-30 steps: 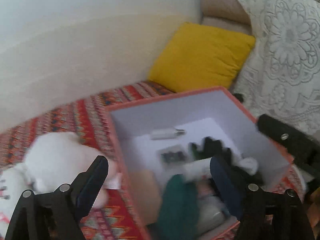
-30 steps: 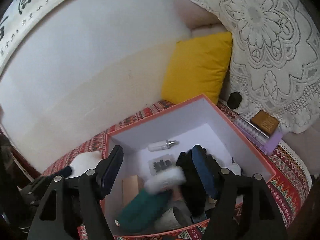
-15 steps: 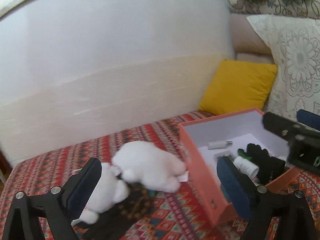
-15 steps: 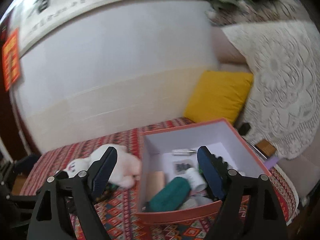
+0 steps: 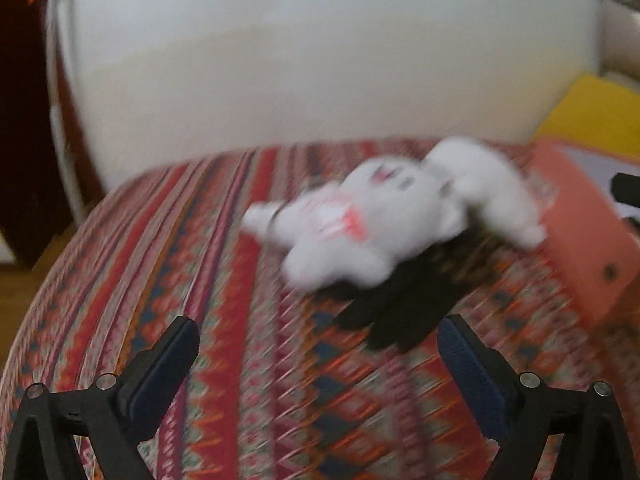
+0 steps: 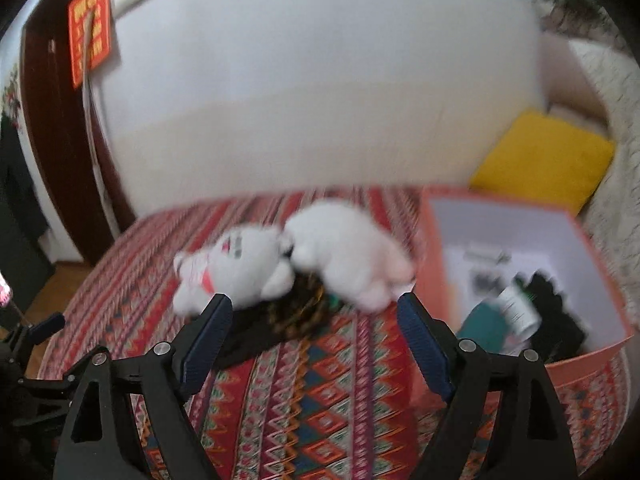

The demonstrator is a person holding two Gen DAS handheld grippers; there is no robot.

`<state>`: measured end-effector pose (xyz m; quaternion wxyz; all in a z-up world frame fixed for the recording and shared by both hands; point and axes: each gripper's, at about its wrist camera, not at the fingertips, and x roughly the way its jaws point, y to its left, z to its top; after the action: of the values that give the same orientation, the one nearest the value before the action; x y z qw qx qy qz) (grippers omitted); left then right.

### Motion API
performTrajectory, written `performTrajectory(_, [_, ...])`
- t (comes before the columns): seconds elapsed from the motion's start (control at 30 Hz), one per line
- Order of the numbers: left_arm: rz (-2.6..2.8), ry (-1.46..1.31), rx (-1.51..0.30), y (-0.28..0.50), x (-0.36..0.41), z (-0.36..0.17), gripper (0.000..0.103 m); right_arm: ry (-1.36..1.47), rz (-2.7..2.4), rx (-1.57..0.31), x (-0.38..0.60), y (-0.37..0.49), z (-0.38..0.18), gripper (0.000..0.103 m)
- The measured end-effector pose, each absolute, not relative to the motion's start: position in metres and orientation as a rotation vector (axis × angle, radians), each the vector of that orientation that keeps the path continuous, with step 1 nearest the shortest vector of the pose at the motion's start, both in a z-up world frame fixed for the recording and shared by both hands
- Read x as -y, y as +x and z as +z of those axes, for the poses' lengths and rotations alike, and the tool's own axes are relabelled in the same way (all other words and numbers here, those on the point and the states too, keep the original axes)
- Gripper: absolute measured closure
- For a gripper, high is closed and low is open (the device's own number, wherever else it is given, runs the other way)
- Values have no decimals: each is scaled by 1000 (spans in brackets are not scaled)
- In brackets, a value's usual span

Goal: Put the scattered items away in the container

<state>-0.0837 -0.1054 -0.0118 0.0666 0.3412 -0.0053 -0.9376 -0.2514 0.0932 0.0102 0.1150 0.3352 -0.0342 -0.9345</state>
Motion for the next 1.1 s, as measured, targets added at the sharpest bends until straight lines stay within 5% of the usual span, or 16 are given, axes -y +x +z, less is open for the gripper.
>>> performTrajectory(0.23, [-2780, 1167, -8, -125, 114, -57, 4, 1208, -2635, 199, -80, -289, -46, 16])
performTrajectory(0.77, [-2670, 1356, 258, -339, 68, -108, 3, 1397, -2574, 214, -80, -337, -96, 16])
performTrajectory(0.97, [-2572, 1297, 3, -396, 129, -91, 10, 1418, -2585, 208, -81, -364, -111, 16])
performTrajectory(1.1, [-2671, 1386, -119, -355, 139, -89, 10, 1420, -2596, 220, -79, -384, -124, 18])
